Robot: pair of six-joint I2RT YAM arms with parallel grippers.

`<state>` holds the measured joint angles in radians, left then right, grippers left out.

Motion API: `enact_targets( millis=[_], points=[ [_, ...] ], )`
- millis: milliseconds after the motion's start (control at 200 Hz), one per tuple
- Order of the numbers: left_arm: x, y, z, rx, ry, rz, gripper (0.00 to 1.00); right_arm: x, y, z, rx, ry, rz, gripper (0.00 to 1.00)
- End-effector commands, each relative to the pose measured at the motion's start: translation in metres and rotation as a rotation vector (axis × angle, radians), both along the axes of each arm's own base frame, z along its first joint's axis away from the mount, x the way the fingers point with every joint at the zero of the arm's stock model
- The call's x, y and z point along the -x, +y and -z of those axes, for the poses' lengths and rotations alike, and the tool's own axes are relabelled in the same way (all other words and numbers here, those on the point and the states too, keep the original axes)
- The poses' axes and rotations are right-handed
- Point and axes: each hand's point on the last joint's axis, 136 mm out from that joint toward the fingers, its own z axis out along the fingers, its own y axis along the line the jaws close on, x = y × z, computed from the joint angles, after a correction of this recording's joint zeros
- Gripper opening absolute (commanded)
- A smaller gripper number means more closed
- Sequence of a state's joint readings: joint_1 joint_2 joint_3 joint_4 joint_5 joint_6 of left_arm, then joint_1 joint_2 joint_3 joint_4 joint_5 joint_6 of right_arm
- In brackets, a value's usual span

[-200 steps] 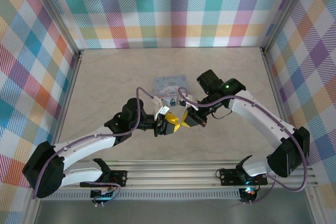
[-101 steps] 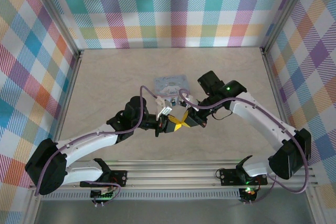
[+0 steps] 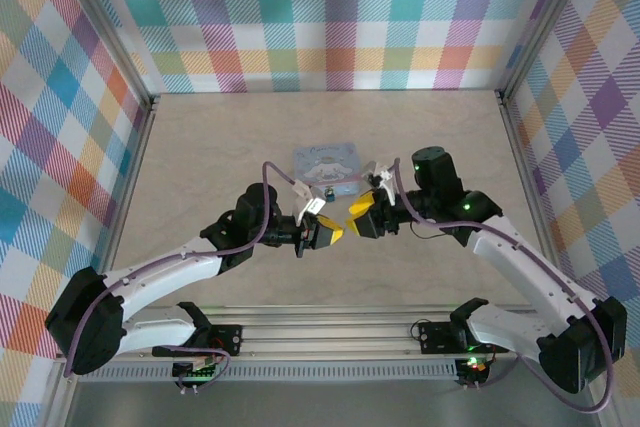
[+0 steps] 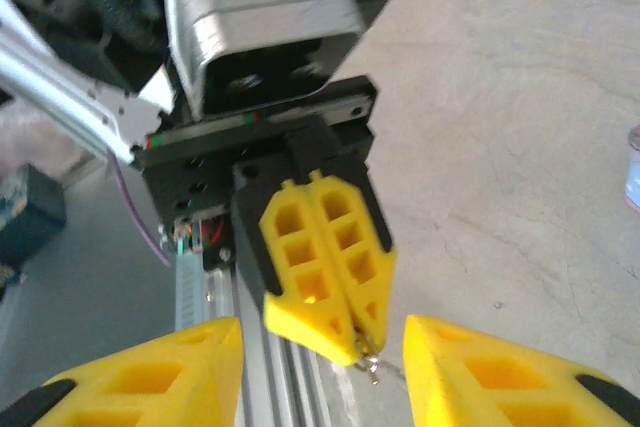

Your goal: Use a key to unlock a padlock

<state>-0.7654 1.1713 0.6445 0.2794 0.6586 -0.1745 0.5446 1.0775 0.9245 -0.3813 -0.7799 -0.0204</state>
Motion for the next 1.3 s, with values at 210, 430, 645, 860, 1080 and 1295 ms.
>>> enact_targets(
  millis=[210, 430, 645, 860, 1080, 1295],
  points=[
    [-0.003, -0.007, -0.036, 0.123, 0.044, 0.01, 0.0, -0.014, 0.016, -0.009, -0.154, 0.235, 0.068, 0.48],
    [-0.011, -0.006, -0.052, 0.177, 0.064, -0.036, 0.0, -0.014, 0.015, -0.009, -0.168, 0.259, 0.082, 0.45],
    [-0.021, -0.001, -0.048, 0.178, 0.084, -0.092, 0.0, -0.012, 0.014, -0.007, -0.18, 0.289, 0.084, 0.31],
    [-0.027, 0.006, -0.048, 0.186, 0.088, -0.132, 0.0, -0.01, 0.014, -0.006, -0.189, 0.295, 0.079, 0.2],
    [-0.025, 0.006, -0.045, 0.177, 0.104, -0.121, 0.0, -0.01, 0.016, -0.008, -0.198, 0.291, 0.055, 0.0],
    [-0.023, 0.01, -0.038, 0.142, 0.096, -0.127, 0.0, -0.013, 0.015, -0.005, -0.154, 0.251, 0.059, 0.0]
  ],
)
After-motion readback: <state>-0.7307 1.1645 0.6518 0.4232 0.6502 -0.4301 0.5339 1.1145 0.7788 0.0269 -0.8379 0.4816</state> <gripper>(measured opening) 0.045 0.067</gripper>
